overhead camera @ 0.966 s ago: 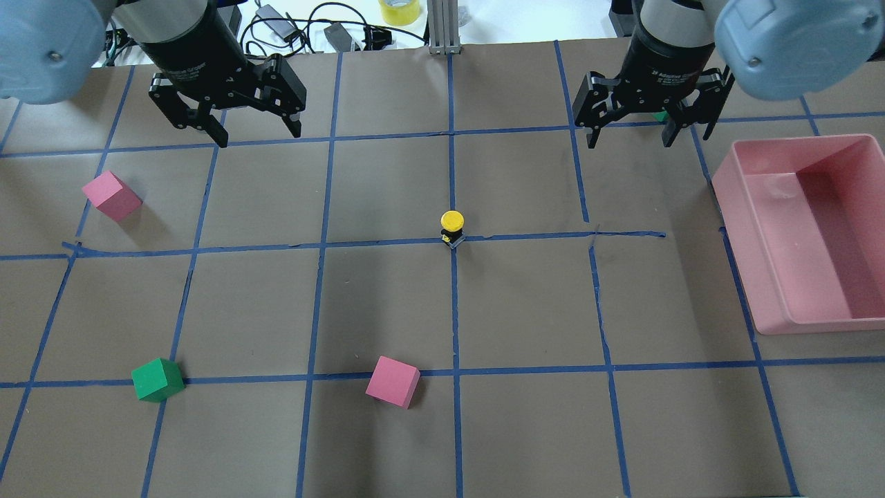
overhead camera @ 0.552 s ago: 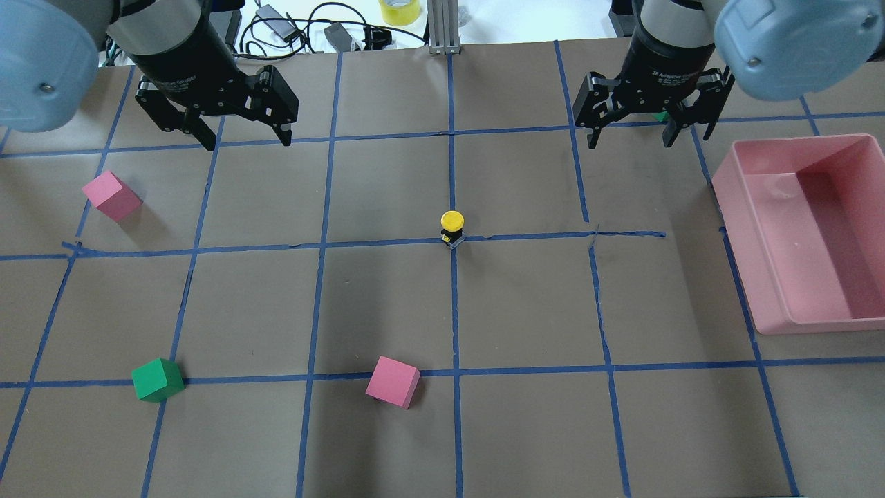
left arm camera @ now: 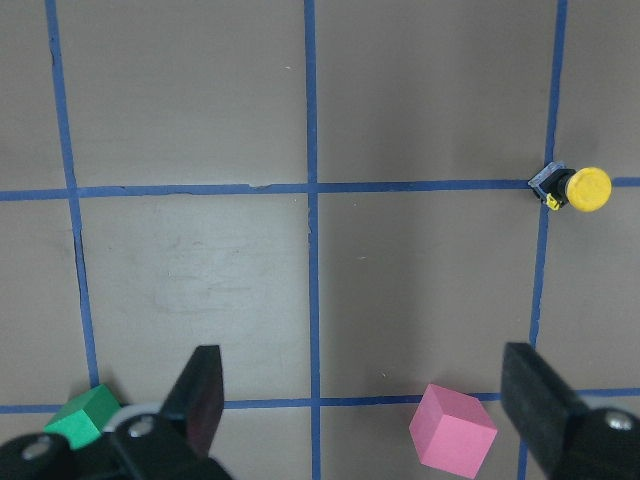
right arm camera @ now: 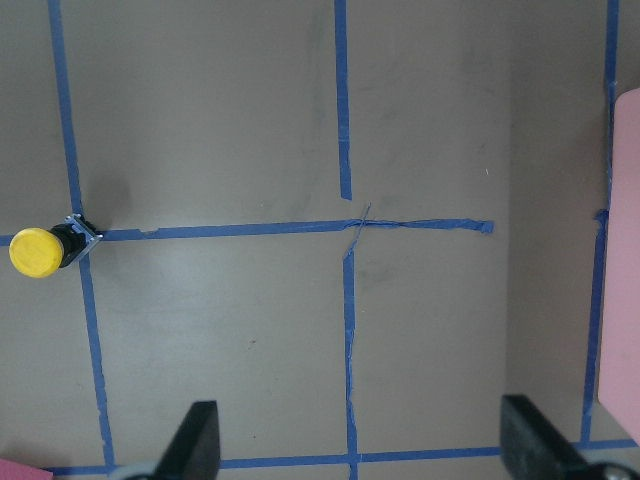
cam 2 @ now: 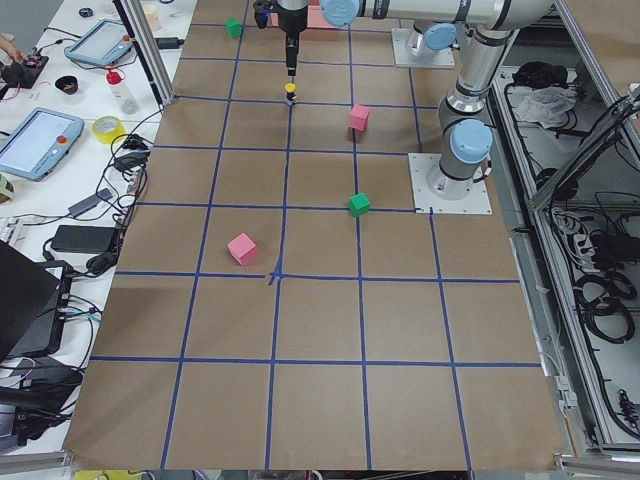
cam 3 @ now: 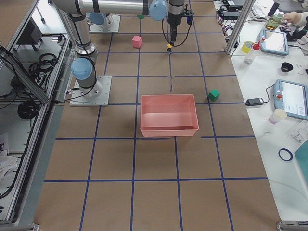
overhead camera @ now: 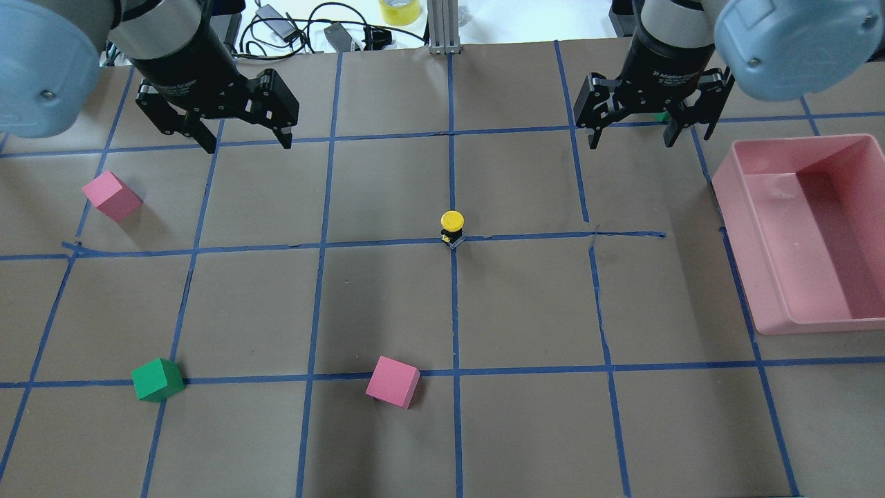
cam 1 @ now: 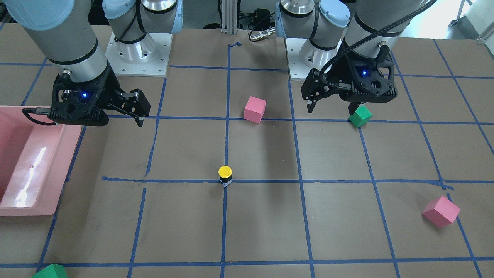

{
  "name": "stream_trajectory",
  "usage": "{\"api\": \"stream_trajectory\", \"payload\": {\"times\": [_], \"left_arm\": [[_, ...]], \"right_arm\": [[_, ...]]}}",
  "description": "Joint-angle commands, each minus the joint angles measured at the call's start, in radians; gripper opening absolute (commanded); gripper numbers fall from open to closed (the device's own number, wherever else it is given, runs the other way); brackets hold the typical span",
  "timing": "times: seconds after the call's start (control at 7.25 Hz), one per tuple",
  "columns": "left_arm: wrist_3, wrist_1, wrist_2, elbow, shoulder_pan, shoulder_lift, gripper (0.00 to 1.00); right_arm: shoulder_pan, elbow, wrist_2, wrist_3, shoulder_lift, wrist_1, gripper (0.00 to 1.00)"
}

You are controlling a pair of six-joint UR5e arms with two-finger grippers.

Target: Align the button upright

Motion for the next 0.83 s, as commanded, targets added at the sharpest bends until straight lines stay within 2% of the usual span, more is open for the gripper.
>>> {"api": "stream_trajectory", "payload": {"times": [0.0, 0.69], "left_arm": [[-0.001, 0.0, 0.001, -0.002, 0.0, 0.0, 1.0], [0.001, 0.0, 0.001, -0.025, 0.0, 0.011, 1.0]], "right_arm": [[0.0, 0.0, -0.001, -0.002, 0.001, 0.0, 1.0], [0.0, 0.0, -0.003, -0.006, 0.0, 0.0, 1.0]]}}
